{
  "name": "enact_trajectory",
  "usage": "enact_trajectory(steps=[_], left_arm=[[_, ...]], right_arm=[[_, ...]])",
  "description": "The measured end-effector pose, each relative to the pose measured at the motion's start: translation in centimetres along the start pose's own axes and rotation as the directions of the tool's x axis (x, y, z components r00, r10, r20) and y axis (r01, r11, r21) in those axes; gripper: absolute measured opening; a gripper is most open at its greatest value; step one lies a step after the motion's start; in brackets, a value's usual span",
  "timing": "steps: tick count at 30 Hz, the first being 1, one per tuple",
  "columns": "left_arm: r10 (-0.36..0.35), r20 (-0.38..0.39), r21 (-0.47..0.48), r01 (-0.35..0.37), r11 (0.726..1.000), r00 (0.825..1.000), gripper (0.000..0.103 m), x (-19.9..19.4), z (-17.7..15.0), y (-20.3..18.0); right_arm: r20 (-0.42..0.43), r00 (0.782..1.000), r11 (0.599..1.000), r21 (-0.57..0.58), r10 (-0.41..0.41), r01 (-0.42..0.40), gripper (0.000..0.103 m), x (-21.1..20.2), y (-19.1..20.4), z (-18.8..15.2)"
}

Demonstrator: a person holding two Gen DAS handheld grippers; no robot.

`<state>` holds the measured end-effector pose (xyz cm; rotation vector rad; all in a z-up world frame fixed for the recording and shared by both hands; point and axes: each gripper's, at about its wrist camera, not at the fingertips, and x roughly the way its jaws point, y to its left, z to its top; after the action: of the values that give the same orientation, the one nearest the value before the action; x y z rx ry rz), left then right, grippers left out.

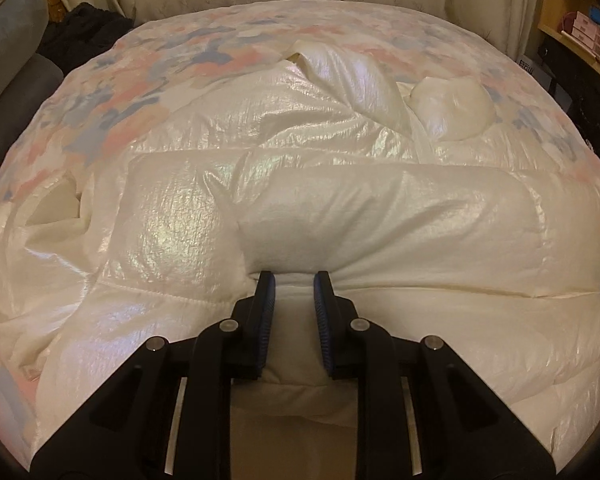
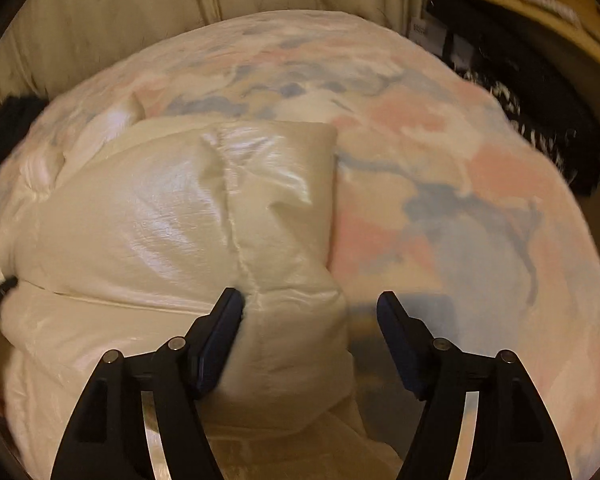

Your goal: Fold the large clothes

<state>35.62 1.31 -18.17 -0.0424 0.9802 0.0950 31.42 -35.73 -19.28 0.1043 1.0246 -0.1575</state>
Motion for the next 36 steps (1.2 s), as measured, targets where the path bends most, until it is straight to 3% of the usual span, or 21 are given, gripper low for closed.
enact_trajectory(steps=[4, 11, 22, 36], left_arm=[[0.006, -0.001, -0.013, -0.006, 1.000, 1.000, 0.019, -0.7, -0.2, 0.0], [-0.003, 0.008, -0.008, 0.003, 1.000, 1.000, 0.019, -3.0, -1.1, 0.0], [-0.028, 0.014, 0.003, 0.028, 1.000, 1.000, 0.019, -7.0, -3.0, 0.3], [-0.063, -0.028, -0.066, 0.061, 0.996, 0.998, 0.019, -12.8, -8.9, 2.8]], right_arm=[[0.029, 0.999, 1.000, -0.016, -0.022, 0.023, 0.069, -1.6, 0.6, -0.8], [0.077, 0.997, 1.000, 0.006, 0.006, -0.007, 0.069, -3.3, 0.3, 0.2], [0.122, 0.991, 0.999, -0.001, 0.051, -0.052, 0.069, -8.2, 2.5, -1.8], [0.117, 0.984, 0.990, 0.007, 0.137, -0.139, 0.069, -14.6, 4.1, -7.8]])
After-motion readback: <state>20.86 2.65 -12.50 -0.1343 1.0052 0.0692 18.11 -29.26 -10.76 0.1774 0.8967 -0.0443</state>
